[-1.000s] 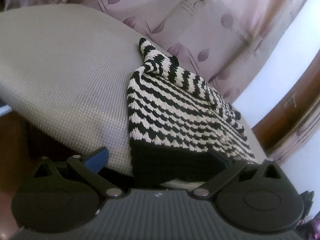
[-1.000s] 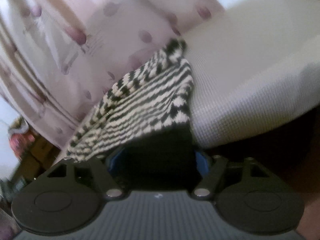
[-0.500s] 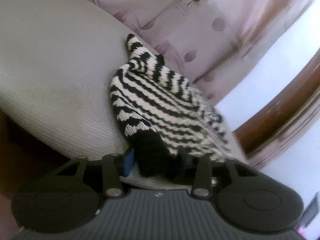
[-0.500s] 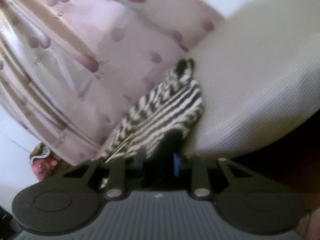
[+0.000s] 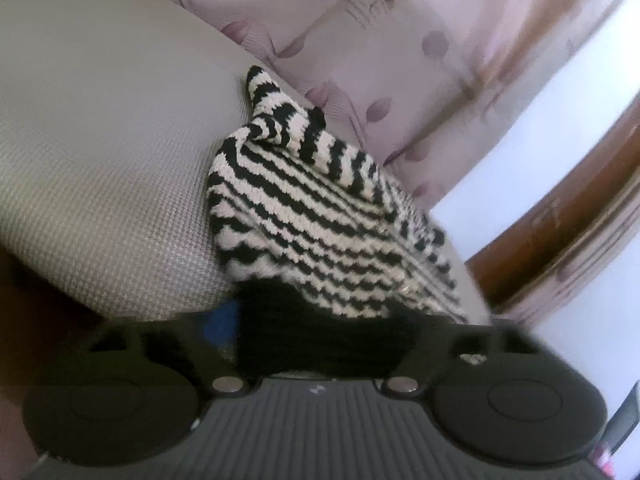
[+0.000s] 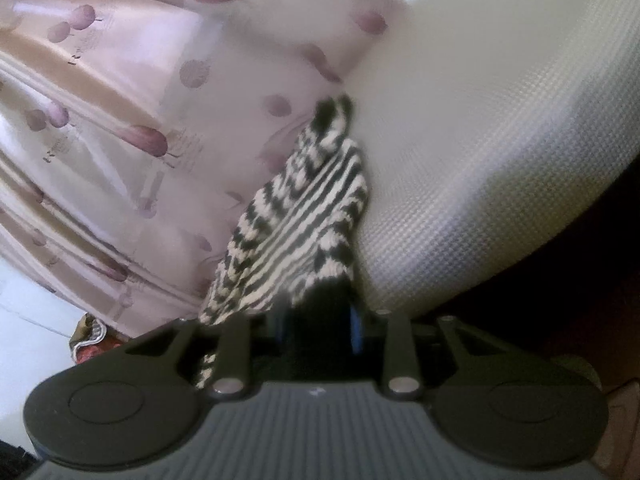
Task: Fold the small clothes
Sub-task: 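Lift the hem with both grippers and fold it toward the collar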
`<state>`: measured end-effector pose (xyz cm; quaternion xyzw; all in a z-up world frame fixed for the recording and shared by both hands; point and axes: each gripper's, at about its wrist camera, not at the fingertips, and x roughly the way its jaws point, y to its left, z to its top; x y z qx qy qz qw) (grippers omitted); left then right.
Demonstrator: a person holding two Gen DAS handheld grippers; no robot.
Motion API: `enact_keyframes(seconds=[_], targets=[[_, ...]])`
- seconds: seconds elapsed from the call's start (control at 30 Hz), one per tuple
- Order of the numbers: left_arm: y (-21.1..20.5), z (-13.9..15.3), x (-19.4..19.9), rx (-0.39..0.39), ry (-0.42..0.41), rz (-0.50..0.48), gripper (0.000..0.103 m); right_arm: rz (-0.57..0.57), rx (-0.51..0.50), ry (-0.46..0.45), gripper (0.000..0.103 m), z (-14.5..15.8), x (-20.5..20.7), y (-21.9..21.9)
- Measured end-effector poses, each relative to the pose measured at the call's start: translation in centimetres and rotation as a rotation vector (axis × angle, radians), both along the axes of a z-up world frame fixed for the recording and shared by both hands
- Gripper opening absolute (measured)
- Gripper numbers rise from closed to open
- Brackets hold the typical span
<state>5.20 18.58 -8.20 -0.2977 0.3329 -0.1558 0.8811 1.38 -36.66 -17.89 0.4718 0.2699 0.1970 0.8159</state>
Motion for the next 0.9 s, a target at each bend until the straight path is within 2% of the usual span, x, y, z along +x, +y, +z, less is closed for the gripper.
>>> enact_keyframes(seconds=[0.03, 0.07, 0.1, 0.2, 0.67, 0.9], targets=[[-0.1, -0.2, 0.4, 0.011, 0.022, -0.008, 0.016, -0.004, -0.011, 0.000, 0.024, 0.1, -0.1, 0.1], [0.1, -0.5, 0.6, -0.003, 0.034, -0.004, 0.016, -0.003, -0.032, -0.003, 0.015, 0.3, -0.1, 0.2], [0.3, -0.7, 0.5, -0.036, 0.024, 0.002, 0.016, -0.001, -0.053, -0.006, 0.012, 0.5, -0.2, 0.4], [0.6, -0.2, 0.3, -0.064, 0.001, 0.011, 0.016, 0.001, -0.045, -0.013, 0.012, 1.2, -0.2, 0.4], [1.1, 3.0, 1.7, -0.138, -0.104, 0.032, 0.016, 0.021, 0.160, -0.084, 0.012, 4.5, 2.3, -0.3], [0.5, 6.4, 4.0, -0.158, -0.199, 0.047, 0.016, -0.005, 0.161, -0.135, 0.012, 7.1, 5.3, -0.6]])
